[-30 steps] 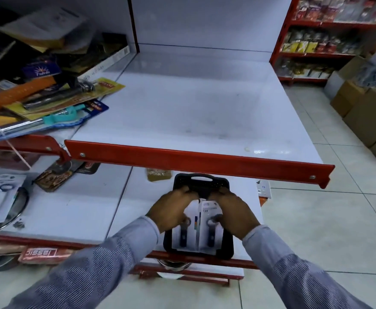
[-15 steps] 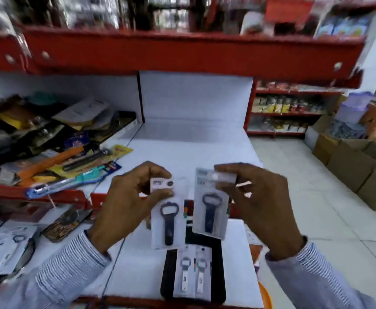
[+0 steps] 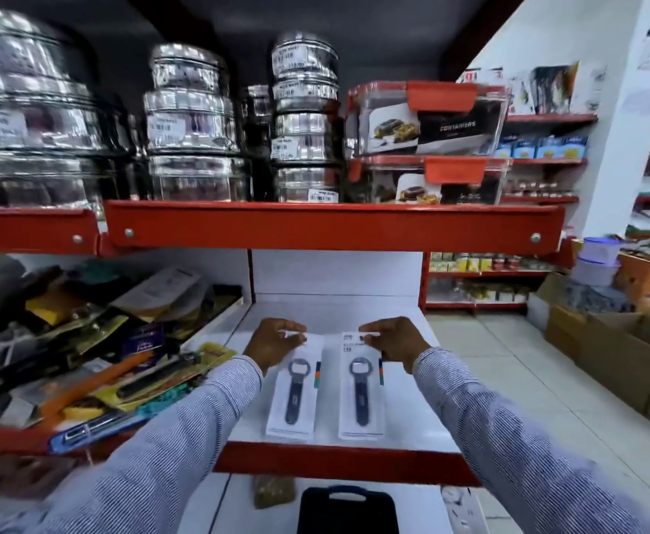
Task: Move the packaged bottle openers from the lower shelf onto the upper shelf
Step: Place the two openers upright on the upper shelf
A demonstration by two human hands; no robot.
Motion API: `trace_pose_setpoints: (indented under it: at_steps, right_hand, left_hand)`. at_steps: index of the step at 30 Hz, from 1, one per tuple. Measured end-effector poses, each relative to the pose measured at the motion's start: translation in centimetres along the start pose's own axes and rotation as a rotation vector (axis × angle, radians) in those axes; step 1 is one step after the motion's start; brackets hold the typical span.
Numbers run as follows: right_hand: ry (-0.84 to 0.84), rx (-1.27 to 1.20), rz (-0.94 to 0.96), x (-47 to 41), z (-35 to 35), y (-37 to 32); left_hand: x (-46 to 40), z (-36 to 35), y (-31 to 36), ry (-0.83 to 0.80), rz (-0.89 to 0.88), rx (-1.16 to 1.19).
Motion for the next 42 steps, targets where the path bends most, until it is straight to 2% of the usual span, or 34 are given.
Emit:
trace_pose_setpoints:
  at_steps: [4,11,15,21,26,30,33,37,39,42]
  right_hand:
    - [-0.026,0.079,-0.077,-0.3,-2.5,1.8]
    - [0.027,0.125,-0.112,0.2,-4.5,3.0]
    - [0.043,0.141,-0.076,0.3,-6.0,2.3]
    - [0.038,0.328,0.025,0.4,-7.7,0.7]
    - [0.047,0.451,0.086,1.6,-7.5,-0.3]
    - [0.092,0.734,0.169,4.9,-6.6,-1.7]
    - [0.21,0.855,0.255,8.4,-5.9,-2.4]
    - [0.409,0.792,0.426,14.0,-5.4,-3.1]
    - [0.425,0.755,0.512,17.1,-5.6,-2.7]
    - [0.45,0.697,0.753,21.1,-6.2,-1.6]
  left_hand:
    - [-0.8,-0.1,-4.5,-0.027,0.031,-0.084]
    - [0.0,-0.2,-5.6,-0.088,0.033,-0.3]
    - [0.1,0.3,-6.0,-0.11,0.045,-0.329]
    - [0.6,0.9,-6.3,-0.148,0.026,-0.396]
    - [2.2,1.0,-5.1,-0.159,0.04,-0.621]
    - [5.6,0.5,-1.8,-0.165,-0.047,-0.79]
    - [8.7,-0.1,-0.6,-0.071,-0.141,-0.92]
    - [13.5,-1.3,0.3,0.053,-0.281,-0.918]
    - [16.4,-2.3,0.3,0.087,-0.349,-0.906]
    - [20.3,-3.9,0.7,0.117,-0.514,-0.887]
Point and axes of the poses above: each hand's wrist, its own x-axis away from the middle knuckle, its own z-axis out of the back of the hand, y = z × x, the point moved 7 cm from there along -x, towards the middle knuckle, and after that the axes turned 8 degrees about x, right-handed, at the moved point
